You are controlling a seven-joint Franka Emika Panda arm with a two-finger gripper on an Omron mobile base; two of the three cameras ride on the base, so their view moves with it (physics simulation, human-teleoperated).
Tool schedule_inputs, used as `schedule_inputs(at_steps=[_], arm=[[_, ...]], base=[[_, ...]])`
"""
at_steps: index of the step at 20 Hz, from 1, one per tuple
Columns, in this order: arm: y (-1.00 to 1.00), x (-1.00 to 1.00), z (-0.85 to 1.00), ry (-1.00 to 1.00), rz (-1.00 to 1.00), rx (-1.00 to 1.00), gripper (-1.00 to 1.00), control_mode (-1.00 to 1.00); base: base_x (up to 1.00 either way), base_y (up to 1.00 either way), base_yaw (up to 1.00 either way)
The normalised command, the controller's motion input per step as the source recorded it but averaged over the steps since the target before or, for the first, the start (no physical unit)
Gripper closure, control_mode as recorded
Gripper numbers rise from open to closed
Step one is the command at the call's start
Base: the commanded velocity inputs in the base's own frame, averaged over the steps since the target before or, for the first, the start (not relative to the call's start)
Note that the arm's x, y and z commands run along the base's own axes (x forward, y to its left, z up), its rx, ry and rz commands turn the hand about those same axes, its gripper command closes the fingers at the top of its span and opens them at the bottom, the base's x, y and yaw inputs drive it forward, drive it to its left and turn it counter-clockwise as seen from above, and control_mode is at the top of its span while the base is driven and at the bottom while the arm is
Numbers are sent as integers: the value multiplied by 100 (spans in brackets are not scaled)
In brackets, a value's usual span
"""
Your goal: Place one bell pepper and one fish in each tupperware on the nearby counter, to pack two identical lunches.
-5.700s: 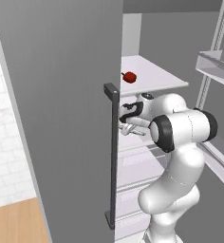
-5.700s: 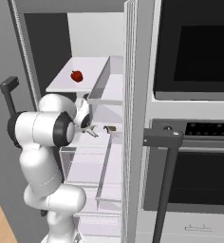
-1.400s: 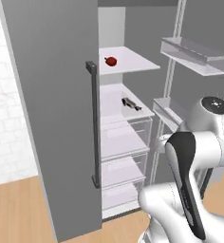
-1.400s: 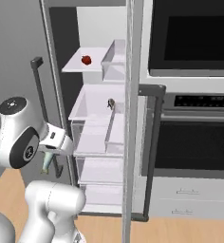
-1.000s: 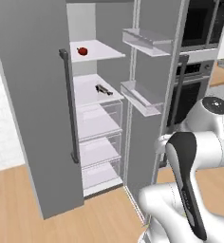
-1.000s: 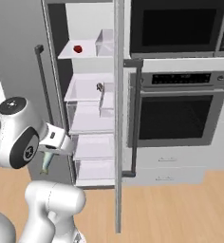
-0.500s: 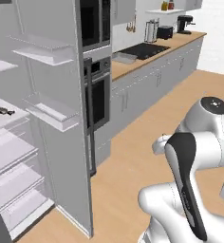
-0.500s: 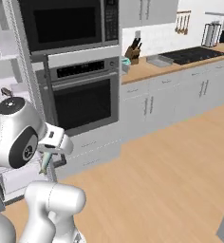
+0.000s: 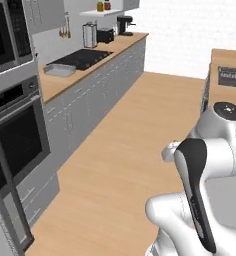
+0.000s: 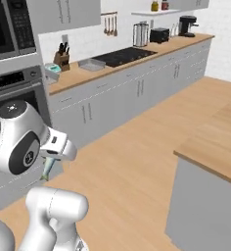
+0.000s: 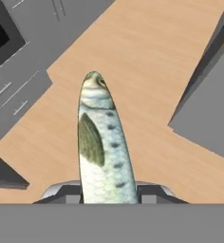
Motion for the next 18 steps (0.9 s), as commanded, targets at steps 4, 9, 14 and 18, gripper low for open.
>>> schedule_inputs(at_steps=[4, 9, 14, 18], arm=[[0, 0, 0, 0, 0, 0, 100, 100], [0, 0, 0, 0, 0, 0, 100, 100], [0, 0, 0, 0, 0, 0, 100, 100], [0, 0, 0, 0, 0, 0, 100, 100]], base=[[100, -3, 0], [100, 11, 0], [100, 44, -1], [100, 20, 0]])
